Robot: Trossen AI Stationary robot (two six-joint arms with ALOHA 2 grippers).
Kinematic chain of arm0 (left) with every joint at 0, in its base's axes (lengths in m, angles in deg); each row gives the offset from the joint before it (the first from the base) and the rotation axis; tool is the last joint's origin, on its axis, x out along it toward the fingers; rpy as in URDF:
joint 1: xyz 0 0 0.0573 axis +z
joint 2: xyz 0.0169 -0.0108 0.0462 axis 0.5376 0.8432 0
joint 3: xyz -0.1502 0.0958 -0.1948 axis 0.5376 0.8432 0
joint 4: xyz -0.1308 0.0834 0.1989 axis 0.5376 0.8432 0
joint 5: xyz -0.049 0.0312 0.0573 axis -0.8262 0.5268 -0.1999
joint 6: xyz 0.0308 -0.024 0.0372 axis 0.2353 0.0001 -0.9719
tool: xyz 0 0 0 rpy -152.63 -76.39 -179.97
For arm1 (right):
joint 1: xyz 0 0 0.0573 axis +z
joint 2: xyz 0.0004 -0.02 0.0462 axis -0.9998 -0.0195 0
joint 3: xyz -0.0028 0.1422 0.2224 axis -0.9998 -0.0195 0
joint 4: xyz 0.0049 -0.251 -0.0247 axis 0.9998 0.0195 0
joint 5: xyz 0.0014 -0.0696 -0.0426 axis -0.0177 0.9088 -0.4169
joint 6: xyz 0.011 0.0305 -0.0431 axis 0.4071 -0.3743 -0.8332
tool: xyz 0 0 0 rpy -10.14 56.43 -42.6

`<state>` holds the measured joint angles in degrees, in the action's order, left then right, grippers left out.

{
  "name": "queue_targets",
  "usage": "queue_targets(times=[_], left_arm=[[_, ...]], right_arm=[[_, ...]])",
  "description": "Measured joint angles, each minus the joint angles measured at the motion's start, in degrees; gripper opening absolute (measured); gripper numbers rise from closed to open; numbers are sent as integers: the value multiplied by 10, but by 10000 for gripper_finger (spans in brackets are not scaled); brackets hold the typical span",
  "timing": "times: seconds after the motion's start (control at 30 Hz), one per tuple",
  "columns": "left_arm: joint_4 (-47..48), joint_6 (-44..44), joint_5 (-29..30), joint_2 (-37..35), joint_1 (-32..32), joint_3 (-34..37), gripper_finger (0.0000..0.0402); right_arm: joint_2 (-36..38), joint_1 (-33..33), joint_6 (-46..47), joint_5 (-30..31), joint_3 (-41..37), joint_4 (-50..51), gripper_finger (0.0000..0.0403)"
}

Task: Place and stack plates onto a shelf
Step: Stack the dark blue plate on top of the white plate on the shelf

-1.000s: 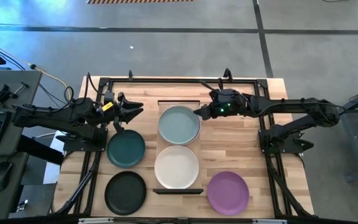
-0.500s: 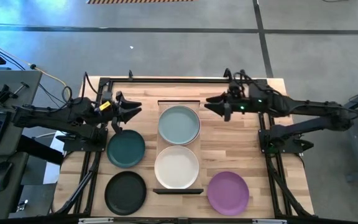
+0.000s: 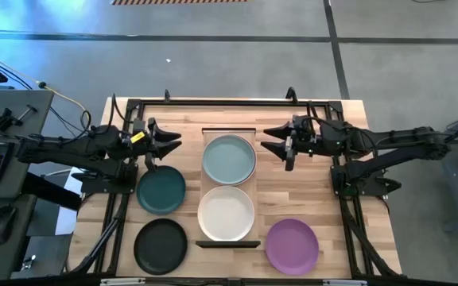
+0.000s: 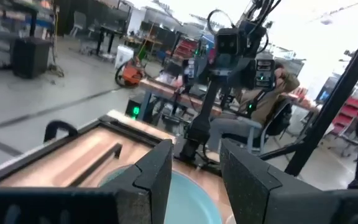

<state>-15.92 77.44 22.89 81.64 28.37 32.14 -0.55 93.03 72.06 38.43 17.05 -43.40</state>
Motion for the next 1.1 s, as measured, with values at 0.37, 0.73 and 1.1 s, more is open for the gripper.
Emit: queue_targets(times=[0.37,0.73,1.1], left_arm=[[685,266,98,105,67,-222,108],[725,127,-143,243,180,-111,106],[610,-18,-182,318,227,-54,106]], right_arm=[[21,-11,-33,36,0,27,229],[21,-30,-32,11,0,50,228],[21,-30,-32,10,0,56,228]])
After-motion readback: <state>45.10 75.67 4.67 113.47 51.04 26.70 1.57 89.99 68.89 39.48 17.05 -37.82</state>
